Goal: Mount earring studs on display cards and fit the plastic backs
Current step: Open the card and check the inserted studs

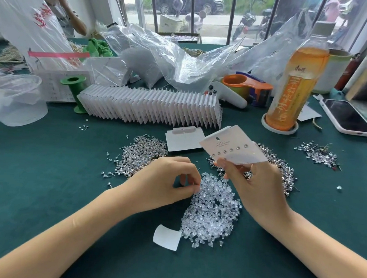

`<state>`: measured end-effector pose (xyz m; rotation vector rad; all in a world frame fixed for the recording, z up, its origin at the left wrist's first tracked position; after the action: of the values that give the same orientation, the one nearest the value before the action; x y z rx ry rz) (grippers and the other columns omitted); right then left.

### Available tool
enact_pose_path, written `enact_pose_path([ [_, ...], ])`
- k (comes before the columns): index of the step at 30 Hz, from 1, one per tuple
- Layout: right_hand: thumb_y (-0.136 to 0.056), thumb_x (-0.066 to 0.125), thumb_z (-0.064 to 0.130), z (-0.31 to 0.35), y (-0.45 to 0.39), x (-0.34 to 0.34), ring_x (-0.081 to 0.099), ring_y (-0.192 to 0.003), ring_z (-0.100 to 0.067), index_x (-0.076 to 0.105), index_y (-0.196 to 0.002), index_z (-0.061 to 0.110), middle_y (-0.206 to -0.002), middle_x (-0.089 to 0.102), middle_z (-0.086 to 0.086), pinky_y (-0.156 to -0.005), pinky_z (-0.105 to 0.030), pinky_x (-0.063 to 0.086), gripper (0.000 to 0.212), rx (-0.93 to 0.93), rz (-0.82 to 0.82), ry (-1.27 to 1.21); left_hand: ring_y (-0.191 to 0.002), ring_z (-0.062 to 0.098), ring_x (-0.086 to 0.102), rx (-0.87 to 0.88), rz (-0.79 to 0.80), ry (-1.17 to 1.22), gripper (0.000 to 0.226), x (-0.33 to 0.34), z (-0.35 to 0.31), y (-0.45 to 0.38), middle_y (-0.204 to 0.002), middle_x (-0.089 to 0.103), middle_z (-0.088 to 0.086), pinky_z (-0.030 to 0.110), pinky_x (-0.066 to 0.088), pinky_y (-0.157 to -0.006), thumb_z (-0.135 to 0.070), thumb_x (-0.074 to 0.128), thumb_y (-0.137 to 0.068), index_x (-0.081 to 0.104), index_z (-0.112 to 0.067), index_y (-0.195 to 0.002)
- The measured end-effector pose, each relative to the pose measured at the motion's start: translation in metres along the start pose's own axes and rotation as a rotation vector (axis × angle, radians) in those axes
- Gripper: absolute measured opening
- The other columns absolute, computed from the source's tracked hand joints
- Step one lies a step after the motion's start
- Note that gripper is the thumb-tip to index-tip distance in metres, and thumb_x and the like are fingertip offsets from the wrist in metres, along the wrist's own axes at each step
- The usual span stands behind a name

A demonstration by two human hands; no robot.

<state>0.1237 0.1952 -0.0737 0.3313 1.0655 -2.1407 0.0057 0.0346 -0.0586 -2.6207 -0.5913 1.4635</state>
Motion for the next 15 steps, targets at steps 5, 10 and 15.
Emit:
enact_pose_path([
  [5,-0.086,0.059,0.038,0.002,0.0,0.0,0.061,-0.057,-0.01,0.068,-0.099,0.011,-0.068,0.058,0.025,-0.052,-0.02,0.046,0.031,-0.036,0.023,0.019,-0.072,0.005,0.057,-0.023,0.002,0.044,0.006,0.0,0.0,-0.001,-0.08,0.062,-0.01,0.014,0.046,-0.069,-0.017,0.072,-0.082,0.067,-0.02,-0.083],
  [10,-0.086,0.059,0.036,0.004,0.001,-0.001,0.061,-0.052,-0.01,0.068,-0.102,0.009,-0.072,0.061,0.02,-0.05,-0.03,0.048,0.033,-0.055,0.003,-0.017,-0.066,-0.004,0.059,-0.104,-0.081,0.205,0.014,-0.004,0.002,-0.001,-0.072,0.066,-0.015,0.005,0.038,-0.063,-0.009,0.072,-0.081,0.065,-0.02,-0.081],
  [15,-0.088,0.068,0.025,0.008,0.003,-0.002,0.063,-0.048,-0.019,0.062,-0.104,0.008,-0.069,0.069,0.0,-0.039,-0.033,0.046,0.024,-0.187,-0.049,0.01,-0.069,0.006,0.065,-0.143,-0.126,0.405,0.018,-0.011,0.004,-0.002,-0.076,0.069,-0.007,0.014,0.047,-0.066,0.001,0.073,-0.078,0.067,-0.016,-0.079],
])
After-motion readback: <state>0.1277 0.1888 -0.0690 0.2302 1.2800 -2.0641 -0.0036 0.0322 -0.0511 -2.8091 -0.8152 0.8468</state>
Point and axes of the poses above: each hand's wrist, its own y-axis away from the middle knuckle, its own x-axis out of the palm, z = x × y, the point moved 1 cm from there along -y, towards the middle knuckle
